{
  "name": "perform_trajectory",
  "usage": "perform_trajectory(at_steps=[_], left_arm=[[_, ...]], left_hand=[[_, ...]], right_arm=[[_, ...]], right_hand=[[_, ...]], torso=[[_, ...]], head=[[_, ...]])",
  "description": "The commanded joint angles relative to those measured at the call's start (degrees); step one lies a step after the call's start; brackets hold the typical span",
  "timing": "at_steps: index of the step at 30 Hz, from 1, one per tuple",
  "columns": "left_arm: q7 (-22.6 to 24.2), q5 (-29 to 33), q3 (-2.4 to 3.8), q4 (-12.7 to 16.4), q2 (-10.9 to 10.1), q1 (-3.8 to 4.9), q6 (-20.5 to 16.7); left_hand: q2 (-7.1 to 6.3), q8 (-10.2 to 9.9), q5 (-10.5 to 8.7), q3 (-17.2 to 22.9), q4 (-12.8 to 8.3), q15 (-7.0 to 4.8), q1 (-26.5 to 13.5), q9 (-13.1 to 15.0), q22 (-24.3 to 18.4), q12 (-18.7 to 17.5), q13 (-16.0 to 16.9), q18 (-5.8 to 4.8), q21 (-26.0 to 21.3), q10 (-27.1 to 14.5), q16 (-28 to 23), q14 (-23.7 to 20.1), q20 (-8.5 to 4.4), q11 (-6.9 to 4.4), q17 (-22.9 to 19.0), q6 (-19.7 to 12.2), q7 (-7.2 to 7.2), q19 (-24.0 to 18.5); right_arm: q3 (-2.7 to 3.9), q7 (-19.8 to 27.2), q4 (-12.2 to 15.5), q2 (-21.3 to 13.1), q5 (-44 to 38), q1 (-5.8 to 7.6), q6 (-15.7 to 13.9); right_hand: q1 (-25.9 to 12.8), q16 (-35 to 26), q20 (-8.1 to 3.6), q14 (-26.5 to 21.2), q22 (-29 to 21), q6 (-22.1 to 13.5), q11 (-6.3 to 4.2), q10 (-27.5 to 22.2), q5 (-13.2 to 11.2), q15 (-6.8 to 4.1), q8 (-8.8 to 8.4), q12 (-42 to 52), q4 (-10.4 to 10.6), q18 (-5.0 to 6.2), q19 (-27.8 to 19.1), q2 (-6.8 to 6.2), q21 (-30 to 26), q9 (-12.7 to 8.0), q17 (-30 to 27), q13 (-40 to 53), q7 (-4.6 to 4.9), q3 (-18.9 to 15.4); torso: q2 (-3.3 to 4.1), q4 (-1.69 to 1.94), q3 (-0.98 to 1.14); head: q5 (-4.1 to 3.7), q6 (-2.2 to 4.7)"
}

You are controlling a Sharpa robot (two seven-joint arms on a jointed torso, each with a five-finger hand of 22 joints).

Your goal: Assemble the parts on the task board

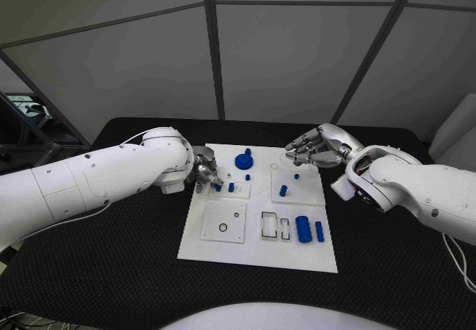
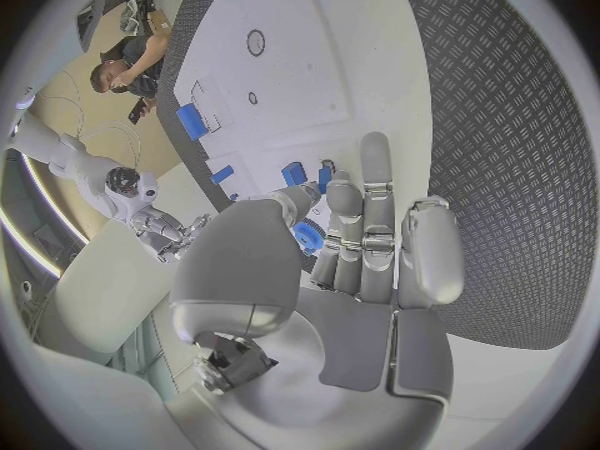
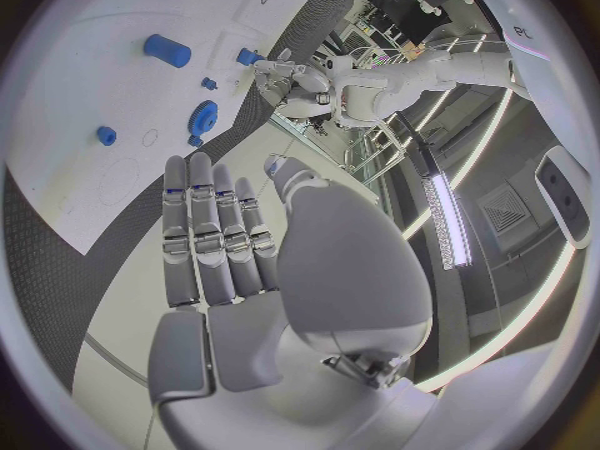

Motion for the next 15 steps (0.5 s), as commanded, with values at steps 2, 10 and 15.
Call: perform_trajectory(at_steps=[2,10,15], left_arm=[[0.03,-1.11,-0.07,0.16,0.0,-0.12,1.95],[0.01,-1.28,-0.08,0.16,0.0,-0.13,2.64],[0.0,-1.67,-0.08,0.15,0.02,-0.14,2.81]], left_hand=[[-0.39,0.24,0.3,6.29,-6.07,-0.35,0.18,0.13,1.68,0.24,0.05,-3.64,0.27,0.56,-0.31,0.19,-0.11,-0.04,0.09,-0.1,-0.18,0.47],[-0.52,0.27,0.3,6.45,-6.19,-0.36,0.14,0.16,1.69,0.24,0.03,-3.64,0.26,0.6,-0.32,0.19,-0.12,-0.05,0.09,-0.09,-0.18,0.47],[-0.52,0.27,0.3,6.45,-6.19,-0.36,0.14,0.16,1.69,0.24,0.03,-3.64,0.26,0.6,-0.32,0.19,-0.12,-0.05,0.09,-0.09,-0.18,0.47]], right_arm=[[0.03,0.45,0.05,0.05,0.15,0.08,0.38],[0.03,0.43,0.06,0.03,0.15,0.08,0.42],[0.03,0.43,0.05,0.03,0.15,0.08,0.42]], right_hand=[[-0.26,-0.17,0.06,0.16,-0.06,-0.41,-0.17,-0.4,0.24,0.18,-0.11,0.12,0.04,0.17,0.36,0.15,-0.21,0.03,-0.06,-0.01,0.05,-0.39],[-0.26,-0.17,0.06,0.16,-0.06,-0.41,-0.17,-0.4,0.24,0.18,-0.11,0.12,0.04,0.17,0.36,0.15,-0.21,0.03,-0.06,-0.01,0.05,-0.39],[-0.26,-0.17,0.06,0.16,-0.06,-0.41,-0.17,-0.4,0.24,0.18,-0.11,0.12,0.04,0.17,0.36,0.15,-0.21,0.03,-0.06,-0.01,0.05,-0.39]], torso=[[0.02,0.03,0.0],[0.02,0.0,0.02],[0.0,0.02,0.01]], head=[[0.0,-0.06],[0.04,-0.19],[0.04,-0.17]])
